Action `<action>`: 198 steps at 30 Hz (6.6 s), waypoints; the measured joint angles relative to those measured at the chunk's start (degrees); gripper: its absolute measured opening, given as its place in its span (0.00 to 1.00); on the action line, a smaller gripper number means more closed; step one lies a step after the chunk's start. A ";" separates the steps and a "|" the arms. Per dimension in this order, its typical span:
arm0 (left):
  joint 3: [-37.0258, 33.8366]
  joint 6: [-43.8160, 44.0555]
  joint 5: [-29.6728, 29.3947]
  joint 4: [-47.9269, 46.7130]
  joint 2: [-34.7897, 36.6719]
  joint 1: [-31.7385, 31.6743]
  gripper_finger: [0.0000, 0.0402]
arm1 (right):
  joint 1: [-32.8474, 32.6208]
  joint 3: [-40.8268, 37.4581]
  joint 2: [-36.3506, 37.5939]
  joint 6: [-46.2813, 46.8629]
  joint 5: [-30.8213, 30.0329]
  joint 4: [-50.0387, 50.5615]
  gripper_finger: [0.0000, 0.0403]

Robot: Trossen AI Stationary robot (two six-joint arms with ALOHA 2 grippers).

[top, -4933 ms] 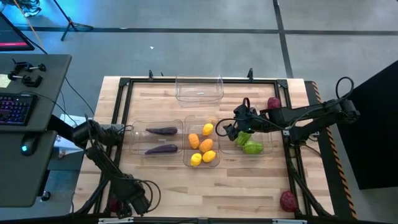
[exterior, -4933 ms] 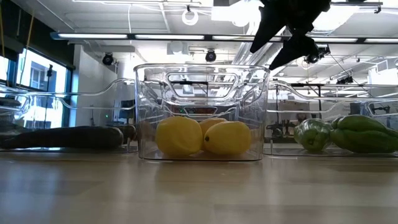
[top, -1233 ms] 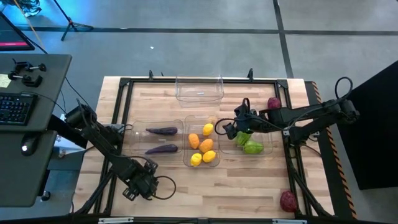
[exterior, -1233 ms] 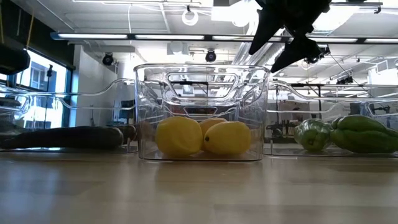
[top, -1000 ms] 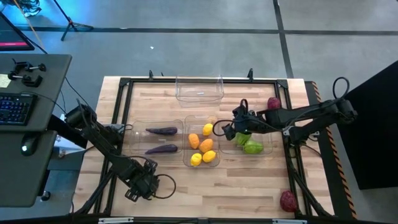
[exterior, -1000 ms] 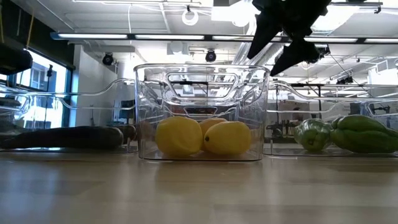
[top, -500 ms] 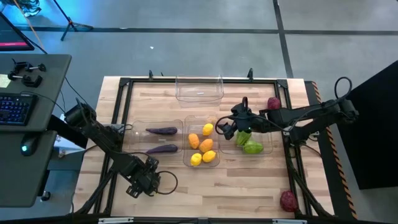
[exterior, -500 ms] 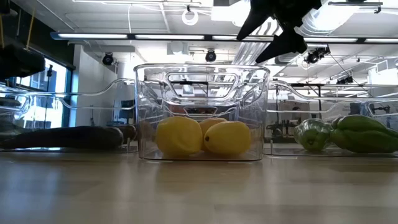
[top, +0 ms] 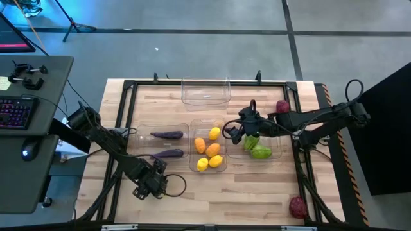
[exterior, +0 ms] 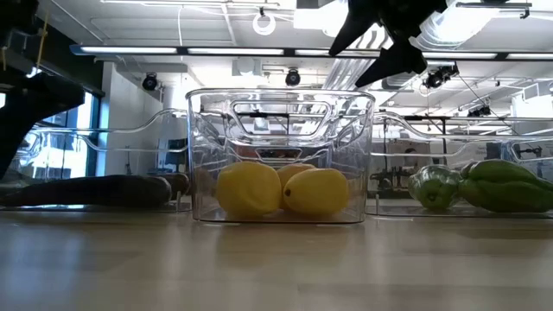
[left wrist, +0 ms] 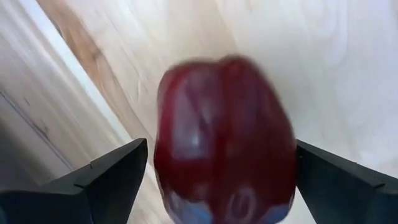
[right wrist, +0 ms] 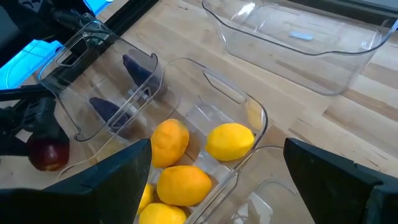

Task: Sort produce into baskets
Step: Put the apple into the top transparent bin

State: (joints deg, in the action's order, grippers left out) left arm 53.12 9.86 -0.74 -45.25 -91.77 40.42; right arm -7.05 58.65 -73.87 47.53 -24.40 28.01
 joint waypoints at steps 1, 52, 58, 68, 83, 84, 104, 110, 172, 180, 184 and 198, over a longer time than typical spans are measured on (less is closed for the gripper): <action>0.02 -0.18 -0.21 0.78 0.01 0.00 0.91 | 0.00 0.00 0.00 -0.02 0.00 0.00 0.88; 19.98 -9.57 -8.19 18.85 8.15 -59.50 0.74 | 0.52 8.81 6.22 -18.21 -12.67 -4.96 0.88; 20.52 2.58 5.30 18.72 -5.92 -68.62 0.75 | 3.17 8.81 6.91 -15.65 -14.77 4.93 0.88; 28.18 9.84 9.76 19.28 -12.40 -73.85 0.75 | 13.26 8.81 6.80 -22.11 -14.46 13.31 0.88; 29.88 -2.05 1.56 24.11 -11.69 -75.48 0.82 | 34.39 5.14 6.80 -31.89 6.46 6.43 0.88; 29.88 -2.03 2.08 22.96 -11.69 -75.74 0.85 | 35.08 5.14 6.80 -30.97 7.31 6.43 0.88; 32.00 -6.61 10.24 15.07 6.25 -79.17 0.98 | 46.48 2.28 5.85 3.72 -0.99 39.45 0.88; 32.02 -7.54 8.05 11.71 13.88 -80.04 0.98 | 51.95 -9.80 5.81 7.12 1.87 36.99 0.88; 31.94 -2.96 2.80 6.18 14.78 -77.11 0.98 | 62.77 -16.55 9.56 -6.07 13.39 9.50 0.17; 31.93 -3.07 2.79 3.96 14.78 -77.15 0.98 | 60.88 -14.75 13.22 -9.03 21.71 10.43 0.22; 31.93 -4.15 2.19 3.82 14.78 -77.13 0.98 | 58.89 -14.74 13.89 -10.30 27.32 10.31 0.33; 31.93 -4.40 1.31 3.88 14.78 -77.15 0.98 | 56.30 -14.71 13.86 -19.81 39.67 10.93 0.82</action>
State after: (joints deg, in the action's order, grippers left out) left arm 85.06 5.46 0.57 -41.37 -76.99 -36.73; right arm 49.25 43.94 -60.01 27.72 15.28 38.94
